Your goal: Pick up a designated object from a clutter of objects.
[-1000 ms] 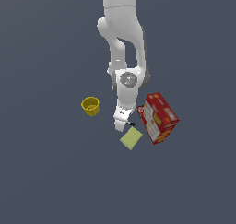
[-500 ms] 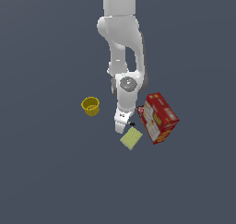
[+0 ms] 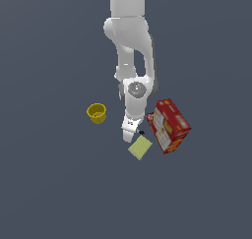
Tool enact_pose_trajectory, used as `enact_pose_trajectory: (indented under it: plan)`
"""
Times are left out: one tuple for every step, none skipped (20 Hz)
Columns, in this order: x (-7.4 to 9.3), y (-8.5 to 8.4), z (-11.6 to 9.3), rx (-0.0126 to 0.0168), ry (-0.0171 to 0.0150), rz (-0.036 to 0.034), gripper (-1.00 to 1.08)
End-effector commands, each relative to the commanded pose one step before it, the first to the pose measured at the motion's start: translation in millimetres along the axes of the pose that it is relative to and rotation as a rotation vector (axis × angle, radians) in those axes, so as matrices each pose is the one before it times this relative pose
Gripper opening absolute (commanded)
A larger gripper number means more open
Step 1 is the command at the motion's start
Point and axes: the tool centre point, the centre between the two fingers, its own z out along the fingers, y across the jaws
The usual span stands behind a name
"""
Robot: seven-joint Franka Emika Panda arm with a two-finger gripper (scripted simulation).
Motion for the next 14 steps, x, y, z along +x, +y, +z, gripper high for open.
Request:
enact_pose_trajectory:
  plan:
    - [0.66,0.00,-1.00,-0.00016,0.00003,-0.00027,-1.00]
    - [0.71,0.04,-1.31,0.00000,0.00000,0.00000,-1.00]
    - [0.99,0.05,-1.84,0.00000,0.00000,0.00000,-1.00]
    - [1.27,0.06,-2.35,0.00000,0.00000,0.00000,-1.00]
    - [1.55,0.08,-2.87,0.00000,0.00000,0.00000,-1.00]
    - [1.83,0.09,-3.38,0.00000,0.00000,0.00000,-1.00]
    - [2.11,0.11,-3.88,0.00000,0.00000,0.00000,-1.00]
    - [2.57,0.03,-4.28,0.00010,-0.00024,-0.00041,-1.00]
    - [2.65,0.13,-4.86,0.00000,0.00000,0.00000,-1.00]
    - [2.92,0.15,-5.34,0.00000,0.00000,0.00000,-1.00]
    - [3.38,0.06,-5.73,0.00015,-0.00012,-0.00045,-1.00]
    - [3.44,0.17,-6.29,0.00000,0.00000,0.00000,-1.00]
    - [3.71,0.19,-6.75,0.00000,0.00000,0.00000,-1.00]
    - [3.97,0.20,-7.21,0.00000,0.00000,0.00000,-1.00]
